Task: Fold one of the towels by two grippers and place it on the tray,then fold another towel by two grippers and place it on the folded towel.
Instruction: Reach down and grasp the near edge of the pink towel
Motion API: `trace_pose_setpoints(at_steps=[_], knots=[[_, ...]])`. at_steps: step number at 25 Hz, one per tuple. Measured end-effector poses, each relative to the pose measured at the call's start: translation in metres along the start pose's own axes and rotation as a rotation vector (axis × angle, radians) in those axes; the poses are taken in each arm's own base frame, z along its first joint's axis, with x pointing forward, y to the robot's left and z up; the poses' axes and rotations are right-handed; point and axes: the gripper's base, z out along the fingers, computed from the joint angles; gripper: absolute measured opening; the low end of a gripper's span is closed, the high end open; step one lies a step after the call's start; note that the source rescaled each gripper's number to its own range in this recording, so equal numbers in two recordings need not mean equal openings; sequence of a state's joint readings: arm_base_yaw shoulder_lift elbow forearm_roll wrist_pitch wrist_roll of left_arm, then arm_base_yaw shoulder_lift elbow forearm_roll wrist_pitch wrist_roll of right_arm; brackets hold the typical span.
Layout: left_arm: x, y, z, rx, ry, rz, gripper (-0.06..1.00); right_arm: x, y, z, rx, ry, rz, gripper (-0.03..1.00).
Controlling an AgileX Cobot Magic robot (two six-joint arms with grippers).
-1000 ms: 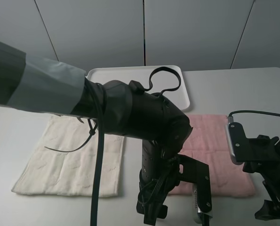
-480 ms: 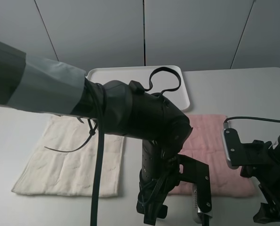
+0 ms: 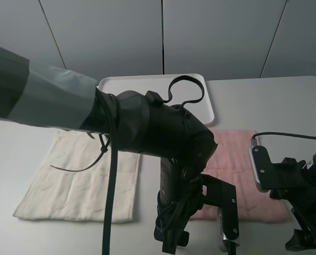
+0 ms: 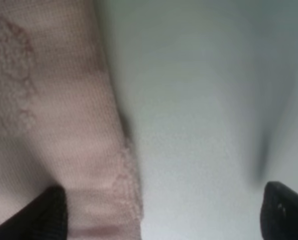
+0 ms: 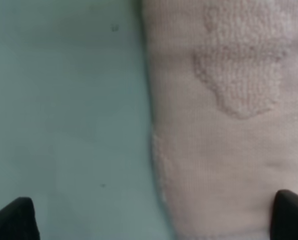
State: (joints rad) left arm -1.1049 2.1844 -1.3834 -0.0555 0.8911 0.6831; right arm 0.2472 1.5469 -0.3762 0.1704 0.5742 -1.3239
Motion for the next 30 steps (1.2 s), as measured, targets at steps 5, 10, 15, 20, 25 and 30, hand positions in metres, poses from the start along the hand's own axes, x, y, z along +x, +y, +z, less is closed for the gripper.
trace_pose_setpoints(at_steps=[5,10,15,20,25,30], knots=[[0.000,0.000,0.000,0.000,0.000,0.000,1.00,0.002,0.003,0.003,0.015,0.000,-0.014,1.00],[0.000,0.000,0.000,-0.004,-0.002,0.001,1.00,0.002,0.000,0.004,0.055,-0.009,-0.016,1.00],[0.000,0.000,0.000,-0.004,-0.002,0.001,1.00,0.001,-0.002,0.004,0.075,-0.014,-0.016,1.00],[0.000,0.000,0.000,-0.004,-0.002,0.001,1.00,0.001,-0.002,0.007,0.059,-0.007,-0.017,1.00],[0.000,0.001,0.000,-0.013,0.000,0.008,1.00,0.001,-0.003,0.010,0.051,-0.002,-0.024,1.00],[0.000,0.001,0.000,-0.013,0.002,0.009,1.00,0.001,-0.005,0.012,0.057,-0.001,-0.025,0.98]])
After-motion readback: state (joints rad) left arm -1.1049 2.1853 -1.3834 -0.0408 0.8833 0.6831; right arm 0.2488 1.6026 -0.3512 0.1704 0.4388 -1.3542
